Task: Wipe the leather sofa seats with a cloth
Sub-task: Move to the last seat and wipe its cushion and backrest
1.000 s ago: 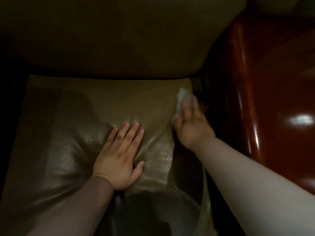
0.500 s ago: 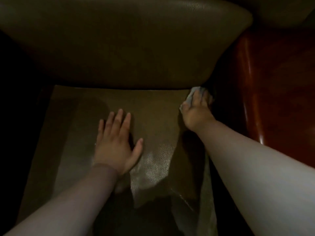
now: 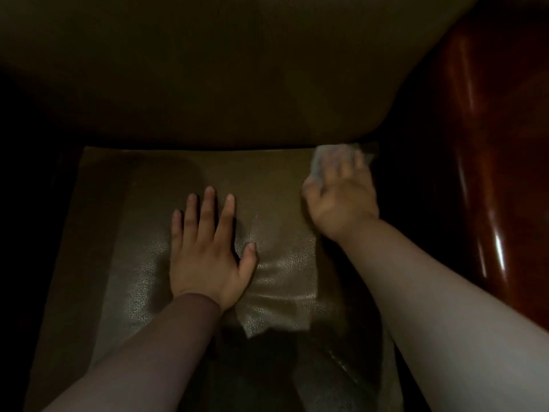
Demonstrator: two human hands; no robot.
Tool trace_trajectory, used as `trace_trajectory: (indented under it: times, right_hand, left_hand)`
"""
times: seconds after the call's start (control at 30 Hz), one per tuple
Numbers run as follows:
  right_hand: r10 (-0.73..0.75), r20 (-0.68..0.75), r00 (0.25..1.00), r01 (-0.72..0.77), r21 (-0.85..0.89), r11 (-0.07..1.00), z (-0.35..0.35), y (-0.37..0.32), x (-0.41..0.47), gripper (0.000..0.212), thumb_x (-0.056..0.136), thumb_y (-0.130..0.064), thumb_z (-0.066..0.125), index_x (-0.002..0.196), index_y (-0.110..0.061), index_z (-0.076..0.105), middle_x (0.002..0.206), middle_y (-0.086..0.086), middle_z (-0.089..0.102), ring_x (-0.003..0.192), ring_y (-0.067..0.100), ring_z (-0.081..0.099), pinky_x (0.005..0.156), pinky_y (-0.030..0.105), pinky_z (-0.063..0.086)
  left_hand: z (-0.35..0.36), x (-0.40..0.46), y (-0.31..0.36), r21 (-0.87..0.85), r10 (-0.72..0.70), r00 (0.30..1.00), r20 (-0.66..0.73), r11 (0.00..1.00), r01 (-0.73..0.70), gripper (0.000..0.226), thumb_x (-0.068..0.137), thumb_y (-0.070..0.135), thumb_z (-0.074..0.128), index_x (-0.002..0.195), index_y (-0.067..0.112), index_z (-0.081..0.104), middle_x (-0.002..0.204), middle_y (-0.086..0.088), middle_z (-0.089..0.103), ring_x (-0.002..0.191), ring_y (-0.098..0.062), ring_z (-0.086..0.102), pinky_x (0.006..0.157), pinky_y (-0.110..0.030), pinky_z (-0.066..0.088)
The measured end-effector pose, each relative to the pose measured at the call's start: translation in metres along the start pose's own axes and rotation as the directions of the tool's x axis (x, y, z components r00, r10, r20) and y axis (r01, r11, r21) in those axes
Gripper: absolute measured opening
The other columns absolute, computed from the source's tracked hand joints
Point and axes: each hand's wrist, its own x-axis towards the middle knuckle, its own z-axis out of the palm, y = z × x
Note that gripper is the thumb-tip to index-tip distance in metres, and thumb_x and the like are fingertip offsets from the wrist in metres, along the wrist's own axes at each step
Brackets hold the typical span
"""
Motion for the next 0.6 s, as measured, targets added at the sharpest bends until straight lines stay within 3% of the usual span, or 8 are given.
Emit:
trace_trajectory:
  times: [0.13,0.2,0.3,0.37,0.43,0.5,0.57,0.6]
  right_hand:
    - [-0.52,0.128,0.845,0.523,0.015,0.852,0.012,-0.019,-0.06,0.071,0.101,-0.065,0.022,0.163,-0.042,-0.006,0.171,-0.009,-0.017,0.157,0.019,-0.021,0.126,0.04,-0.011]
    - [-0.494,0.13,0.86,0.503,-0.055,0.862,0.007,-0.006,-0.047,0.073,0.097,-0.068,0.01,0.164,-0.041,-0.004,0.173,-0.007,-0.013,0.158,0.019,-0.017,0.128,0.04,-0.007]
    - [-0.032,0.087,0.996,0.032,-0.008,0.999,-0.002,0.009,-0.004,0.072,0.102,-0.062,0.005,0.165,-0.03,-0.003,0.174,0.006,-0.01,0.159,0.028,-0.014,0.129,0.044,-0.005]
    - [0.065,0.045,0.997,-0.066,0.02,0.998,-0.001,-0.015,-0.001,0.068,0.104,-0.058,0.01,0.166,-0.031,-0.002,0.174,0.007,-0.009,0.159,0.031,-0.012,0.129,0.047,-0.004]
    - [-0.158,0.028,0.987,0.159,-0.032,0.987,0.011,-0.056,-0.026,0.066,0.103,-0.055,0.008,0.164,-0.035,-0.005,0.174,0.002,-0.008,0.159,0.028,-0.012,0.129,0.046,-0.005]
    - [-0.433,0.119,0.893,0.435,0.016,0.9,0.015,-0.077,-0.052,0.062,0.107,-0.054,0.012,0.164,-0.037,-0.007,0.172,-0.008,-0.014,0.158,0.019,-0.017,0.127,0.039,-0.011]
    - [-0.552,0.107,0.827,0.552,0.034,0.833,0.01,-0.066,-0.053,0.062,0.108,-0.055,0.011,0.166,-0.035,0.007,0.173,-0.006,-0.003,0.16,0.021,-0.007,0.129,0.041,-0.003]
    - [-0.528,0.068,0.846,0.53,-0.001,0.848,0.008,-0.056,-0.043,0.067,0.107,-0.057,0.005,0.166,-0.029,0.018,0.173,0.003,0.009,0.16,0.027,0.005,0.13,0.046,0.005]
  left_hand:
    - [0.001,0.0,-0.001,-0.003,0.001,1.0,0.007,1.0,-0.001,0.086,0.092,0.063,0.037,0.166,0.02,0.028,0.173,-0.014,0.021,0.16,-0.038,0.013,0.129,-0.057,0.008]
    - [0.0,-0.001,-0.003,-0.012,0.006,1.0,0.015,1.0,-0.006,0.086,0.092,0.063,0.037,0.166,0.021,0.027,0.174,-0.014,0.019,0.161,-0.037,0.011,0.13,-0.055,0.007]
    - [0.0,0.001,-0.003,-0.012,0.01,0.999,0.033,1.0,-0.01,0.085,0.094,0.065,0.035,0.167,0.024,0.022,0.175,-0.011,0.014,0.162,-0.035,0.007,0.13,-0.054,0.004]
    - [0.001,0.001,-0.003,-0.016,0.01,0.999,0.038,1.0,-0.009,0.085,0.095,0.066,0.033,0.168,0.025,0.018,0.176,-0.009,0.009,0.162,-0.033,0.003,0.131,-0.053,0.002]
    - [-0.003,0.001,-0.004,-0.022,0.012,0.998,0.055,1.0,-0.011,0.085,0.095,0.065,0.027,0.168,0.024,0.014,0.176,-0.008,0.005,0.163,-0.031,-0.001,0.131,-0.051,0.0]
    - [-0.012,0.001,-0.005,-0.059,0.017,0.996,0.084,0.998,-0.012,0.086,0.096,0.063,0.016,0.169,0.018,0.012,0.177,-0.008,0.003,0.163,-0.027,-0.004,0.131,-0.048,-0.004]
    - [-0.024,-0.003,-0.009,-0.115,0.045,0.993,0.105,0.993,-0.032,0.088,0.095,0.064,0.017,0.168,0.014,0.013,0.177,-0.007,0.004,0.163,-0.023,-0.004,0.131,-0.043,-0.005]
    - [-0.03,-0.007,-0.013,-0.141,0.073,0.991,0.113,0.988,-0.057,0.089,0.095,0.065,0.02,0.168,0.015,0.013,0.177,-0.005,0.004,0.162,-0.021,-0.005,0.131,-0.04,-0.006]
